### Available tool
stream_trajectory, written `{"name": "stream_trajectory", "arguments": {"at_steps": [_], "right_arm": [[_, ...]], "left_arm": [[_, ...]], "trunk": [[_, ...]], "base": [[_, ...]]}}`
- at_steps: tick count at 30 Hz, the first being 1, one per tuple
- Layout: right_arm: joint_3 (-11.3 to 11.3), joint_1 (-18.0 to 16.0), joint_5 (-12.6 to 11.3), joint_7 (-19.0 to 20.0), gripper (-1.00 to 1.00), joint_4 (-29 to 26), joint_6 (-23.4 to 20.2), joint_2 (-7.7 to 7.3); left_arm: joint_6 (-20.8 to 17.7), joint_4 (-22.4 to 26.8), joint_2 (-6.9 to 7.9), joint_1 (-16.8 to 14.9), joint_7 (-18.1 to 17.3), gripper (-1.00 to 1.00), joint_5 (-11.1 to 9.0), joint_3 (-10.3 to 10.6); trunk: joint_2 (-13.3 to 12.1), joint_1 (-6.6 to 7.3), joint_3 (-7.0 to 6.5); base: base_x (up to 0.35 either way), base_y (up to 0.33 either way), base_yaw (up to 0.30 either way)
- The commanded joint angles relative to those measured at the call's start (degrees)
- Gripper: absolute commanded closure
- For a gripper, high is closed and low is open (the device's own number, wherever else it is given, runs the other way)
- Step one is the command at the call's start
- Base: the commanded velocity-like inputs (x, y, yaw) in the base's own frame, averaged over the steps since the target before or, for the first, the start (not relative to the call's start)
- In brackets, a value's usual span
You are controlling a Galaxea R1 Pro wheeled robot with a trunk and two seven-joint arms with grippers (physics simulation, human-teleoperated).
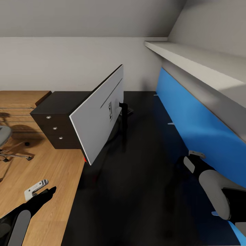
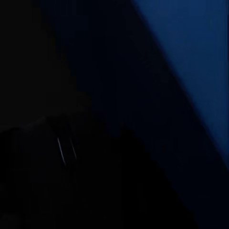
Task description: In the bedroom, organize the workspace by keeping the computer under the desk, ensuring the monitor is on the desk, placing the keyboard on the desk next to the monitor, placing the mouse on the desk next to the keyboard, moving the folder from the swivel chair onto the desk next to the mouse, stacking the notebook on top of the folder with the pen on top of the notebook, and positioning the swivel chair next to the desk.
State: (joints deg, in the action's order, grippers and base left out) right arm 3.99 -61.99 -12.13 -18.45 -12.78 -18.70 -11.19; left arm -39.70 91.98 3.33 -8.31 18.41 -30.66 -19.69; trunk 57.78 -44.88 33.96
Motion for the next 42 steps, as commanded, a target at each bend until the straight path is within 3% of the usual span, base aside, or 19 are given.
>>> {"name": "stream_trajectory", "arguments": {"at_steps": [1, 25, 30, 33, 36, 37, 39, 42], "right_arm": [[0.67, 0.02, -1.05, -0.15, 1.0, 2.31, 0.0, 0.03], [0.67, 0.45, -1.05, -0.42, 1.0, -5.2, 0.4, 0.27], [0.64, 2.51, -1.05, -0.61, 1.0, -9.89, -0.1, 0.46], [0.61, 4.5, -1.05, -0.69, 1.0, -13.86, -1.4, 0.55], [0.65, 9.46, -1.03, -1.16, 1.0, -24.91, -6.95, 1.13], [0.66, 12.29, -1.04, -1.28, 1.0, -30.83, -9.7, 1.3], [0.68, 14.3, -1.04, -1.33, 1.0, -34.61, -11.46, 1.54], [0.79, 19.2, -1.05, -1.47, 1.0, -44.69, -16.89, 3.47]], "left_arm": [[-0.2, 0.03, 0.01, -0.03, 0.48, -1.0, -0.62, 0.0], [0.06, -1.43, -0.07, -0.04, 0.48, -1.0, -0.63, 0.09], [0.06, -1.64, -0.07, -0.04, 0.48, -1.0, -0.63, 0.09], [0.06, -1.84, -0.07, -0.05, 0.48, -1.0, -0.63, 0.09], [0.06, -1.95, -0.07, -0.04, 0.48, -1.0, -0.63, 0.09], [0.06, -1.96, -0.07, -0.04, 0.48, -1.0, -0.63, 0.09], [0.06, -1.97, -0.07, -0.04, 0.48, -1.0, -0.63, 0.09], [0.07, -1.98, -0.07, -0.04, 0.48, -1.0, -0.63, 0.09]], "trunk": [[0.03, -0.01, 0.06], [0.03, -0.01, 0.06], [0.03, -0.01, 0.06], [0.03, -0.01, 0.06], [0.03, -0.01, 0.06], [0.03, -0.01, 0.06], [0.03, -0.01, 0.06], [0.03, -0.01, 0.06]], "base": [[0.0, 0.0, 0.0], [0.0, 0.0, 0.0], [0.0, 0.0, 0.0], [0.0, 0.0, 0.0], [0.0, 0.0, 0.0], [0.0, 0.0, 0.0], [0.0, 0.0, 0.0], [0.0, 0.0, 0.0]]}}
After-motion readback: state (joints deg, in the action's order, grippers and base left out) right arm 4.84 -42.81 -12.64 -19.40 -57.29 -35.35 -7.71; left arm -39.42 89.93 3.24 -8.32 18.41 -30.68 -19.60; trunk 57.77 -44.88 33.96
